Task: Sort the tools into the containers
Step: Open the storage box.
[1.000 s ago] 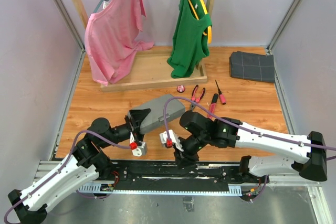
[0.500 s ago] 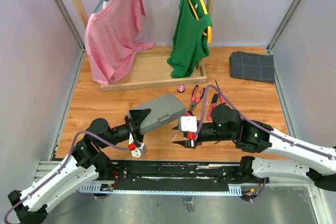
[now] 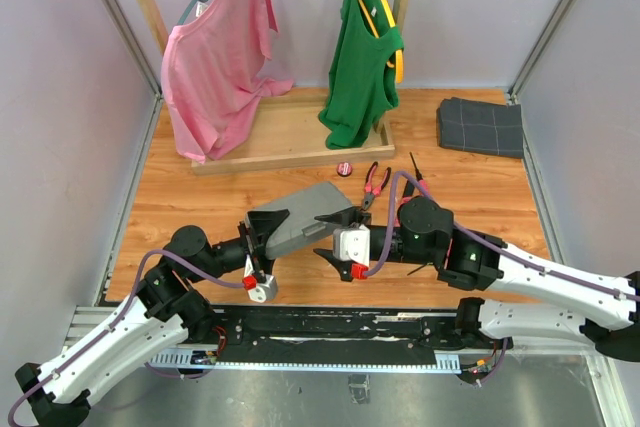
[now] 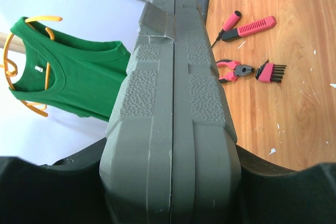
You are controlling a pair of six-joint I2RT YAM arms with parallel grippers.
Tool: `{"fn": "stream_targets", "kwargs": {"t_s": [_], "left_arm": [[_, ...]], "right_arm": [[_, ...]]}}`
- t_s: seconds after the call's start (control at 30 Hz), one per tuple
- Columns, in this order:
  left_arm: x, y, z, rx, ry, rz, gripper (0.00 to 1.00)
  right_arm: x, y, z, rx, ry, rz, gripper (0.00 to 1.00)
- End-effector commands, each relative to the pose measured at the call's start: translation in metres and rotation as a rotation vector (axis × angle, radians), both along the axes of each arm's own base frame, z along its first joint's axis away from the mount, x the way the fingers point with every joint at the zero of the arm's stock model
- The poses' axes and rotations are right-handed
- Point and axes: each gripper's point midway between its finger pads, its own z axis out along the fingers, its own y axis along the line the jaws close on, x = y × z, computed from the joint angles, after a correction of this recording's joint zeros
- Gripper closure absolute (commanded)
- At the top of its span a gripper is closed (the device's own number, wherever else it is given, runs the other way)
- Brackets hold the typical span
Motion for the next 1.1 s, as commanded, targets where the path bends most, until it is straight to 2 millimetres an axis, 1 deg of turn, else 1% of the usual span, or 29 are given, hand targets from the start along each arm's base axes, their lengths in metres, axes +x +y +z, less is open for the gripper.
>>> {"fn": "stream_targets", "kwargs": {"t_s": [0.0, 0.23, 0.47, 0.6, 0.83, 1.07], "left_arm": [[-0.005, -0.002, 0.031, -0.081, -0.072, -0.026, 0.99], [-0.004, -0.002, 0.03, -0.078, -0.071, -0.028, 0.99], [-0.005, -0.002, 0.03, -0.079, -0.072, -0.028, 0.99], [-0.005, -0.001, 0.031, -0.082, -0.074, -0.024, 1.0], [-0.004, -0.001, 0.031, -0.082, -0.075, -0.019, 0.99], [-0.004, -0.001, 0.032, -0.084, -0.075, -0.021, 1.0]], "right_arm": [[-0.003, 0.009, 0.002, 0.0, -0.097, 0.046, 0.41], [-0.002, 0.013, -0.013, -0.058, -0.081, 0.053, 0.42], [-0.002, 0.012, -0.019, -0.076, -0.069, 0.053, 0.42], [0.0, 0.01, -0.027, -0.106, -0.053, 0.037, 0.44], [-0.003, 0.006, -0.038, -0.149, -0.01, 0.035, 0.48], [-0.002, 0.004, -0.049, -0.191, 0.013, 0.024, 0.51]]}}
